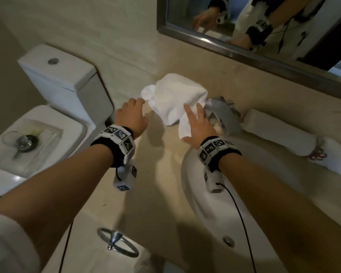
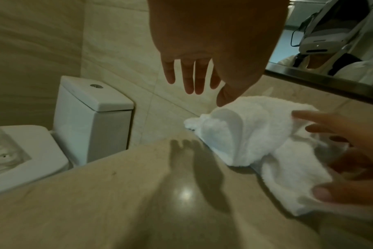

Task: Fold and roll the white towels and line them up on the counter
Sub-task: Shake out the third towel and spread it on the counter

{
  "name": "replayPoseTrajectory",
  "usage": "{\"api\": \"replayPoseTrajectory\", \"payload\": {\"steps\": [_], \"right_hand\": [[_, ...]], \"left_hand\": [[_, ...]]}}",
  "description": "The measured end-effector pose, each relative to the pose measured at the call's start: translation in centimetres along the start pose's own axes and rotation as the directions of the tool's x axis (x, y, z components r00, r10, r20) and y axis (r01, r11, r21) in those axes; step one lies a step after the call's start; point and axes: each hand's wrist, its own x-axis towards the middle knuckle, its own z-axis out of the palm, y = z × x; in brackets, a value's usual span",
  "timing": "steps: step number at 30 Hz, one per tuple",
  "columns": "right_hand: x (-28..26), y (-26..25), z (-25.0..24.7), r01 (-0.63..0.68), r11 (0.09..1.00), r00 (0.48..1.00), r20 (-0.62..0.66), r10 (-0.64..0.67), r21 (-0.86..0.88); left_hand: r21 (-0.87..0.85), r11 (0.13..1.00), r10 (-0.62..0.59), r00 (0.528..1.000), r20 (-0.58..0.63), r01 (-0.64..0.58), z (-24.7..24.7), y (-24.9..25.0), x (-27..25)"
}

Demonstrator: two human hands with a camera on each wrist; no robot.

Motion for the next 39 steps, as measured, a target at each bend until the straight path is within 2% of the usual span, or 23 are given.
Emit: {"api": "replayPoseTrajectory", "payload": {"steps": [4,8,11,16,19,23,26,28,31,32,34,37,39], "right_hand": [[2.2,-1.3,1.5,-0.079,0.995,0.994,-0.085,0.074,-0.064],[2.9,-1.6,2.3,-0.067,0.998,0.998,0.004,0.066,0.023],[2.2,-2.1,1.5,-0.039,0.999,0.999,-0.001,0.039,-0.001],[-0.7,-2.0,-3.4,0.031,0.997,0.992,-0.128,-0.021,0.077],[-3.9,-0.6,-7.6,0.049,0.993,0.982,-0.187,-0.028,0.111],[-9.1,1.4,-11.8,0.032,0.987,0.960,-0.279,0.013,0.156],[-14.4,3.4,-14.6,0.062,0.976,0.923,-0.384,0.023,0.207],[-18.8,5.2,-16.4,0.040,0.980,0.902,-0.429,0.050,0.197],[-26.1,8.5,-18.4,-0.037,0.982,0.874,-0.471,0.122,0.185],[-28.4,9.6,-18.7,-0.051,0.981,0.861,-0.490,0.138,0.186],[-34.0,12.0,-19.4,-0.093,0.982,0.829,-0.533,0.169,0.167],[-41.5,15.1,-19.7,-0.174,0.971,0.782,-0.576,0.239,0.167],[-46.9,17.1,-19.6,-0.205,0.963,0.744,-0.612,0.268,0.173]], "left_hand": [[-0.022,1.000,0.011,0.999,0.049,-0.010,1.2,-2.6,0.4],[-0.026,0.999,0.027,0.997,0.072,-0.025,1.6,-3.4,0.6],[-0.040,0.998,0.053,0.997,0.057,-0.050,0.9,-3.2,0.7],[-0.107,0.987,0.122,0.992,0.043,-0.117,-0.6,-0.4,0.6],[-0.115,0.964,0.247,0.968,0.046,-0.241,-1.8,2.7,-0.1],[-0.141,0.886,0.461,0.873,0.158,-0.443,-3.2,8.6,-2.4],[-0.382,0.763,0.622,0.753,0.213,-0.522,-4.4,14.5,-5.8],[-0.485,0.693,0.676,0.715,0.178,-0.534,-5.1,18.2,-8.7],[-0.522,0.662,0.681,0.723,0.118,-0.538,-6.4,23.2,-13.4],[-0.525,0.649,0.698,0.706,0.122,-0.551,-6.8,24.9,-15.2],[-0.549,0.586,0.762,0.636,0.121,-0.596,-7.6,28.9,-19.7],[-0.536,0.547,0.801,0.588,0.111,-0.644,-8.0,33.6,-26.4],[-0.544,0.496,0.839,0.535,0.100,-0.676,-7.9,36.7,-30.9]]}}
